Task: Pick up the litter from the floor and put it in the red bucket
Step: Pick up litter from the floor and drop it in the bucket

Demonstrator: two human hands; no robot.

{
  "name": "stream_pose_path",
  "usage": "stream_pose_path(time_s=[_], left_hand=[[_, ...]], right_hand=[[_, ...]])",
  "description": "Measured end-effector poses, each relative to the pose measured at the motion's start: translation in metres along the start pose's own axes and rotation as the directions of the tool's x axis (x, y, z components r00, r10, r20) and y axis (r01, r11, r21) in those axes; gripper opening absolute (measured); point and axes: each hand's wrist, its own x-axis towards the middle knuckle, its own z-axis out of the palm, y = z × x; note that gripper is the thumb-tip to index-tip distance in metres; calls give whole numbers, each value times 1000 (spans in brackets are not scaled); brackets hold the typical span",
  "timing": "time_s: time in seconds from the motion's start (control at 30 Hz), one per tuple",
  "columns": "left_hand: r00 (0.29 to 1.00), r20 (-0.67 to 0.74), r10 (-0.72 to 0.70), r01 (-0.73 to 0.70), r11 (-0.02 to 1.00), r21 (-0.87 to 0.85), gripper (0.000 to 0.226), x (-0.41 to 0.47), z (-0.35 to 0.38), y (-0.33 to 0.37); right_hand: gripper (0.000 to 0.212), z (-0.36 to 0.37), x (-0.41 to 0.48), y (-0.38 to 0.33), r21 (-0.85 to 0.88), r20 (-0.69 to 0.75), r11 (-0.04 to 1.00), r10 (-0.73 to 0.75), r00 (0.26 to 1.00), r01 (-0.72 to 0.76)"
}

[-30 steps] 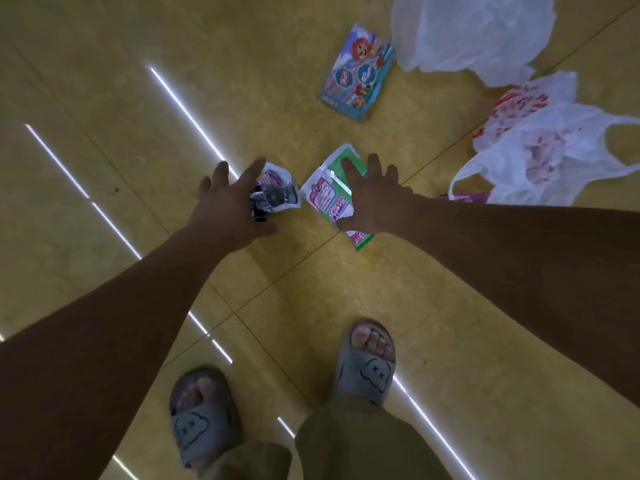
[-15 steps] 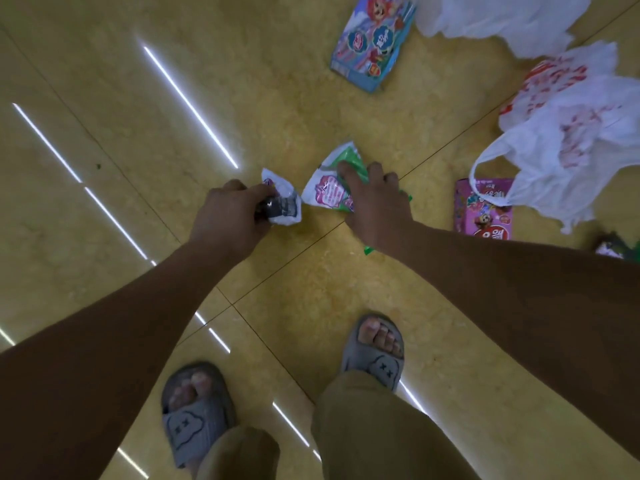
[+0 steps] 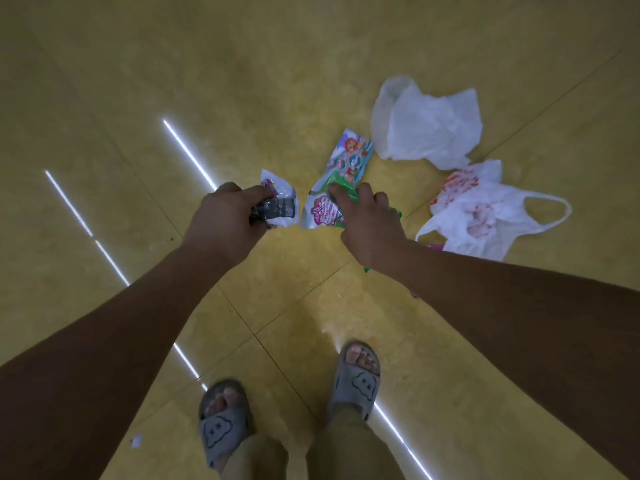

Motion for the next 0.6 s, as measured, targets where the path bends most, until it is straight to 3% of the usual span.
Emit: stream_pose_path(time_s=[0.27,0.6], left_hand=[[987,-148,62,-66,998,-19,45,-10,-133,51],[969,-244,33,-35,999,-2,44,-75,-329,89]], right_hand=[[78,-148,-18,-37,-16,-118,998,-62,991,61],[83,-316,-79,-115,1,-201,990,-139,970,142]])
